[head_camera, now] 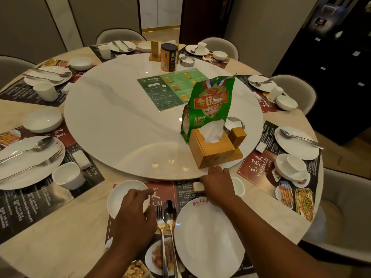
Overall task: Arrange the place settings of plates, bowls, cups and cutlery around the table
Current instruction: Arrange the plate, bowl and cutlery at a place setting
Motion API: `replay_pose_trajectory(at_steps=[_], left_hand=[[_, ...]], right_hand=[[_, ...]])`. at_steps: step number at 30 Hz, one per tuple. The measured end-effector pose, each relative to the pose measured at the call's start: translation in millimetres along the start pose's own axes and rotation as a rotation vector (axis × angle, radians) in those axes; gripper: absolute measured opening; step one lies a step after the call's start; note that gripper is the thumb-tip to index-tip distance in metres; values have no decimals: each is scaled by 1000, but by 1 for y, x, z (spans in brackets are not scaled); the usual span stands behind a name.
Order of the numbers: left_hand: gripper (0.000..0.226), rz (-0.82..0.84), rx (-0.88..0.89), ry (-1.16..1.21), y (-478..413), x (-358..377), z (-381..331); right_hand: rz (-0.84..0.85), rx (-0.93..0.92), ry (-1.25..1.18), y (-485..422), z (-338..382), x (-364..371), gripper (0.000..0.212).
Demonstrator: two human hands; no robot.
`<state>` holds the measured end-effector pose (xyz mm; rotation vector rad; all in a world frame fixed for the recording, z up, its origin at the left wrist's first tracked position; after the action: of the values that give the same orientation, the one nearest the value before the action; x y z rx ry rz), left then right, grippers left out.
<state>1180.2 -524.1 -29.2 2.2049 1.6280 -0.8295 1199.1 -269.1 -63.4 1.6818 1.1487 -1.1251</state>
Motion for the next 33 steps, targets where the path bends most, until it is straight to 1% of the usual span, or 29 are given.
replay_pose_trajectory(at_steps=[5,11,17,25,28,31,33], left_hand=[[35,-6,-4,-26,3,1,-5],[36,4,-35,-43,5,4,1],[38,-1,-39,-60,7,5,2],[37,-3,-22,-36,9,4,0],[36,18,20,-3,12,9,-2],[35,88,44,12,18,21,-6],[30,157,26,15,25,32,-5]], right_hand=[[-15,4,12,0,-2,1,32],[-6,2,5,-2,-3,5,37],[1,3,10,-1,-2,6,35],[-1,10,-21,2,-4,0,43],[-44,54,-118,12,-15,-14,45],[-135,149,-275,38,-31,-32,35],[-203,215,-394,63,-38,-38,26]])
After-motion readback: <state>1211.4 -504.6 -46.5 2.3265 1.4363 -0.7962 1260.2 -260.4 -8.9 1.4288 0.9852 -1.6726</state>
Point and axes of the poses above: each hand's wrist, its own y-axis away from the middle knuckle, its own x-axis out of the palm, z = x × y, the point moved 10 cm from there along -y, towards the middle knuckle, and after that the axes turned 7 degrees about y, right-handed, at the moved point
